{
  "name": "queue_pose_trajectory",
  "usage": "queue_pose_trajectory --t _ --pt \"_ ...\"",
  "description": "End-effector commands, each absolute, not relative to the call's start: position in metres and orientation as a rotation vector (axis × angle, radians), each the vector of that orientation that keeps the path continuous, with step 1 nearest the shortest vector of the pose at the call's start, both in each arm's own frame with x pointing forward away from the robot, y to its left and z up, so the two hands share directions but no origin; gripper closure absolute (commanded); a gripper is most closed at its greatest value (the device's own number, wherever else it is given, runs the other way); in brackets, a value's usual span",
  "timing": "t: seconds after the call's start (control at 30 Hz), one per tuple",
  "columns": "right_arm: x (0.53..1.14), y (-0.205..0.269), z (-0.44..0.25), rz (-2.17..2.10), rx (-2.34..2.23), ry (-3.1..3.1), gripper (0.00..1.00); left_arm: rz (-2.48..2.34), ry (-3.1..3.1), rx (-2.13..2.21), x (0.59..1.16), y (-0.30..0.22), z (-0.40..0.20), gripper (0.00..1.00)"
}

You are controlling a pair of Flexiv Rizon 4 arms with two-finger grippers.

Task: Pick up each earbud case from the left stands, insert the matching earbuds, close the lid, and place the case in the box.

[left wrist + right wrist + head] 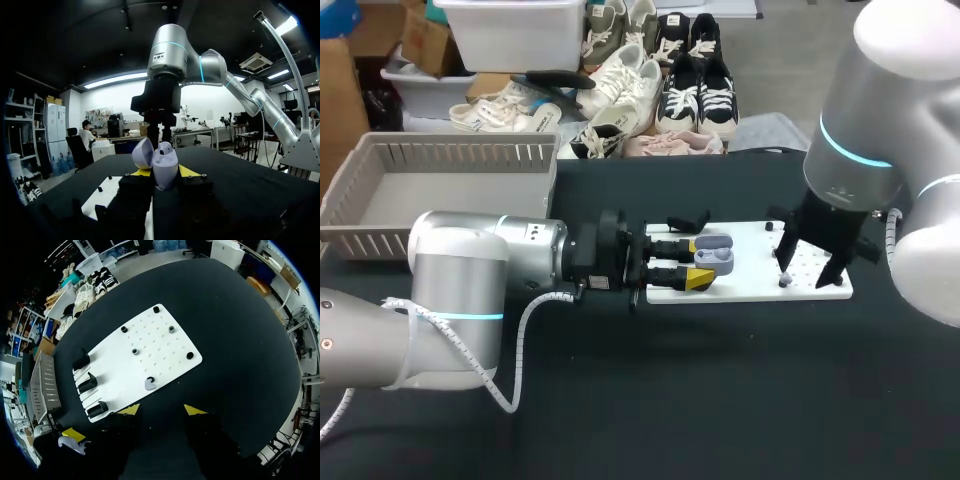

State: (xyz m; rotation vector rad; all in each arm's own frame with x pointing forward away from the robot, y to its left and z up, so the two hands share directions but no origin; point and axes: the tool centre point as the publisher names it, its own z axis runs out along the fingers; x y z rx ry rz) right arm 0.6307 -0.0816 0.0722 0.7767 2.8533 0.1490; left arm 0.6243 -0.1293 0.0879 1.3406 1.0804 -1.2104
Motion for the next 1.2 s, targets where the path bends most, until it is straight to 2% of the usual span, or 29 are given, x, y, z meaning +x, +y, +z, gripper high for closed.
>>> queue_pose_trajectory --t 0.03,1.2 --pt "0.637 -0.081 0.065 0.153 0.791 2.858 0.52 -1.208 1.081 1.339 0.624 -0.129 0.088 1.0" --pt "0.661 -0.078 0.03 0.173 0.929 2.748 0.56 -1.208 1.081 1.339 0.624 -0.129 0.088 1.0"
